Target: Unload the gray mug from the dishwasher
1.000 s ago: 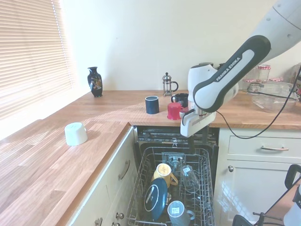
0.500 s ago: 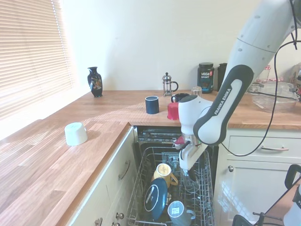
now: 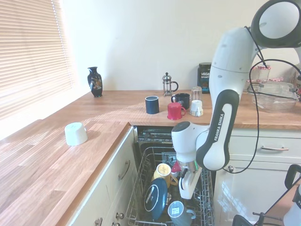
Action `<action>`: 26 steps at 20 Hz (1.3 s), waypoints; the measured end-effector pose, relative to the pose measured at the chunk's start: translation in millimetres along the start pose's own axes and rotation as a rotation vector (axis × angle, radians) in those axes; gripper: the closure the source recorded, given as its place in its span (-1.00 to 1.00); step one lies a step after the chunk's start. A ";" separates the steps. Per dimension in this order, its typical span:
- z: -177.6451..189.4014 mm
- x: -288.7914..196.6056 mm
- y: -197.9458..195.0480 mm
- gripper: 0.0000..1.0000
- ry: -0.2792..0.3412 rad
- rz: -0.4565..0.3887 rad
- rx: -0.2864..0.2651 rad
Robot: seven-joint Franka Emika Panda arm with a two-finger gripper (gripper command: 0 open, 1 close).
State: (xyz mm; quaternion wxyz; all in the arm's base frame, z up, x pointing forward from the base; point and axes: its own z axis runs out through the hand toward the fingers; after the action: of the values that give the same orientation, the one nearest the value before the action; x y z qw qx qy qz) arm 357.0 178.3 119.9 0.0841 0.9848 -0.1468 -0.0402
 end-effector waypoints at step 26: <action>92.5 9.1 -48.7 1.00 -0.052 -0.229 -0.025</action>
State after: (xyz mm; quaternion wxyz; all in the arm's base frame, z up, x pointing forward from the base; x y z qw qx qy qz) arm 369.9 207.3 19.9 0.0875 0.9926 -0.0351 -0.0771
